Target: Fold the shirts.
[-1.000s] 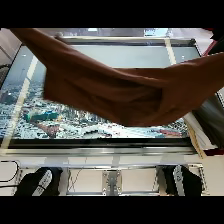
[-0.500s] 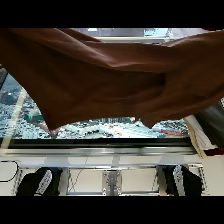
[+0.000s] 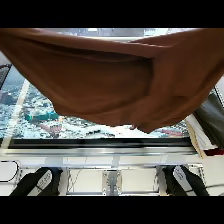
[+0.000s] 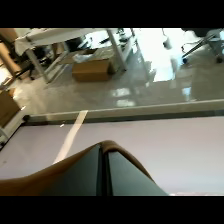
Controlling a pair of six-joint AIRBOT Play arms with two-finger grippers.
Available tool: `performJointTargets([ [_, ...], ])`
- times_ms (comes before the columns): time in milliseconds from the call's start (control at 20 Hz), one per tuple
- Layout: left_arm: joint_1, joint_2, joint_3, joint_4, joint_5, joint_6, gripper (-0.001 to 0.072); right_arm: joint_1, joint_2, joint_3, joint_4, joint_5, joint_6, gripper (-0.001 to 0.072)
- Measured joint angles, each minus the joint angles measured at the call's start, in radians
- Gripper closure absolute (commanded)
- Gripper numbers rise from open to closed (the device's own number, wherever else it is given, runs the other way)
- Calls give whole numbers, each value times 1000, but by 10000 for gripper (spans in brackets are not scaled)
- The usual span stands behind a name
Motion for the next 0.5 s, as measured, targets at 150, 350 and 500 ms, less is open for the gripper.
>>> performJointTargets([
  [150, -71, -175, 1, 75, 34, -36, 695, 174, -164, -31, -104, -26, -17, 687],
  [350, -154, -411, 2, 264, 150, -173, 695, 387, -394, -94, -351, -208, 1, 687],
  [500, -190, -575, 2, 386, 256, -292, 695, 473, -556, -119, -434, -415, 40, 687],
])
